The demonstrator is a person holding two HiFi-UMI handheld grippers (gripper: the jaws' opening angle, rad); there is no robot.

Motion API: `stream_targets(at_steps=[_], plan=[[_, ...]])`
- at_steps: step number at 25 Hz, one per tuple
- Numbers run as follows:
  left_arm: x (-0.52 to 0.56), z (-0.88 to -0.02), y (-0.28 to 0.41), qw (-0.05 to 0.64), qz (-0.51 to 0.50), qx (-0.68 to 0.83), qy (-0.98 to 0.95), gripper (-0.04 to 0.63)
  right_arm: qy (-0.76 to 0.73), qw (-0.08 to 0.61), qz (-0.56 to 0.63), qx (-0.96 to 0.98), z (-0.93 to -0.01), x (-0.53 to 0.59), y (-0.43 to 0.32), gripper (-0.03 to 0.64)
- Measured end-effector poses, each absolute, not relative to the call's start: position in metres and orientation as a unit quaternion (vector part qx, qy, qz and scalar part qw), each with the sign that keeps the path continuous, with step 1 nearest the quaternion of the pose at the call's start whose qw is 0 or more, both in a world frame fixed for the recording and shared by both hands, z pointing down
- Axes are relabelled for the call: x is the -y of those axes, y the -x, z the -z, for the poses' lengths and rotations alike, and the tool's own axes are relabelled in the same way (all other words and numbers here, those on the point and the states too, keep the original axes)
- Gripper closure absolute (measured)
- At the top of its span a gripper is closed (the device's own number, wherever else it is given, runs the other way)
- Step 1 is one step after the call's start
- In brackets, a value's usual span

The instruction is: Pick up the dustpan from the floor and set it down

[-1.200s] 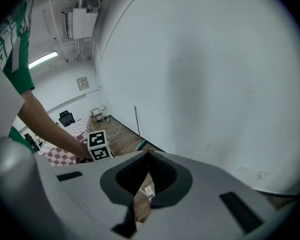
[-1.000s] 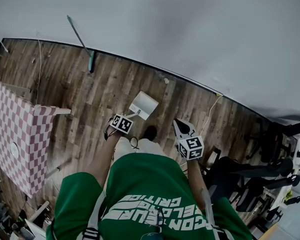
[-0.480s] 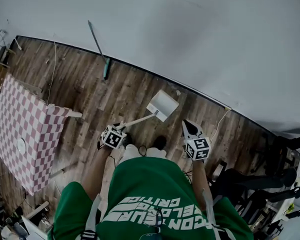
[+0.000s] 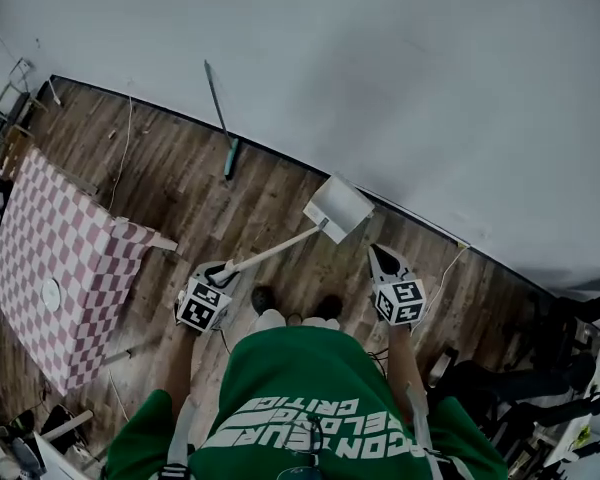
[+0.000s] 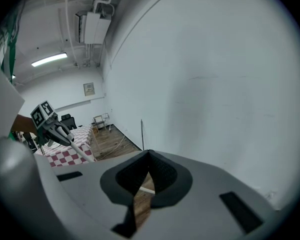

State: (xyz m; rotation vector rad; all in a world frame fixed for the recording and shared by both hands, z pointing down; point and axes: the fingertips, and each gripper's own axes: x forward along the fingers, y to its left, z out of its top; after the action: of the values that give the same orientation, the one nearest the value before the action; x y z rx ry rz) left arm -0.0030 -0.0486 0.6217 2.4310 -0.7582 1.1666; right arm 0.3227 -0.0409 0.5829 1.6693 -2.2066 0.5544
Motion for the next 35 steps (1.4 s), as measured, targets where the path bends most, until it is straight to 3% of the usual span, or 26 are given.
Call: stream_targets(at_steps=[15, 35], plan=[[0.057, -0.588, 0.087, 0.193, -0.346, 0.364, -0.843, 0.486, -0.539, 0.172, -0.171, 0.806, -0.569, 0.086, -0.260, 0.609], [0.064, -0.589, 0.118, 0.204, -0.326, 0.431, -0.816, 0.486, -0.500, 0.186, -0.160, 0.830, -0.570, 0.102, -0.222, 0.609]])
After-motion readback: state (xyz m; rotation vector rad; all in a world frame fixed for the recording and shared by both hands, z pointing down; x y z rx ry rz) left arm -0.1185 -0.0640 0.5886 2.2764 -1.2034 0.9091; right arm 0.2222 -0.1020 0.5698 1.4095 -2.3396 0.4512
